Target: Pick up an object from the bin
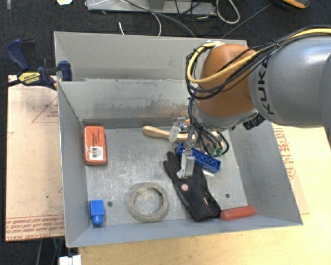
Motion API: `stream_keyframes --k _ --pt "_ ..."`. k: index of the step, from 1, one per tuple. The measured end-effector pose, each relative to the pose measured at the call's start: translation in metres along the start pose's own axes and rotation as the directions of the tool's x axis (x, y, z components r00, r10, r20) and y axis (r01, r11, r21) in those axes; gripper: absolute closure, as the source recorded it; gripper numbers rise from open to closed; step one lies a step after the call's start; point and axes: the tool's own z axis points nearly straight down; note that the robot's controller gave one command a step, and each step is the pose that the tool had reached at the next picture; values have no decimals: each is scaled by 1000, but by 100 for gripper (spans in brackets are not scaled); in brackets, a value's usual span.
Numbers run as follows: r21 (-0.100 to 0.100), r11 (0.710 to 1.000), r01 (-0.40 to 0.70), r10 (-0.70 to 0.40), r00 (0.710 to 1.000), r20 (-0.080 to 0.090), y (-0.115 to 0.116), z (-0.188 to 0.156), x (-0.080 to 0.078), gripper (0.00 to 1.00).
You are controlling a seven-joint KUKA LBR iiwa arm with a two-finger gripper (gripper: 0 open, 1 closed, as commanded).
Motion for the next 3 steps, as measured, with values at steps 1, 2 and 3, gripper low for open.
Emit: stream_keyframes --k 1,2,3 --pt "0 1000 -1 1 1000 6 0 -4 -2 0" --pt "0 971 241 -241 971 12 -32 24 27 0" --pt "4 894 447 -447 894 9 -52 44 26 0"
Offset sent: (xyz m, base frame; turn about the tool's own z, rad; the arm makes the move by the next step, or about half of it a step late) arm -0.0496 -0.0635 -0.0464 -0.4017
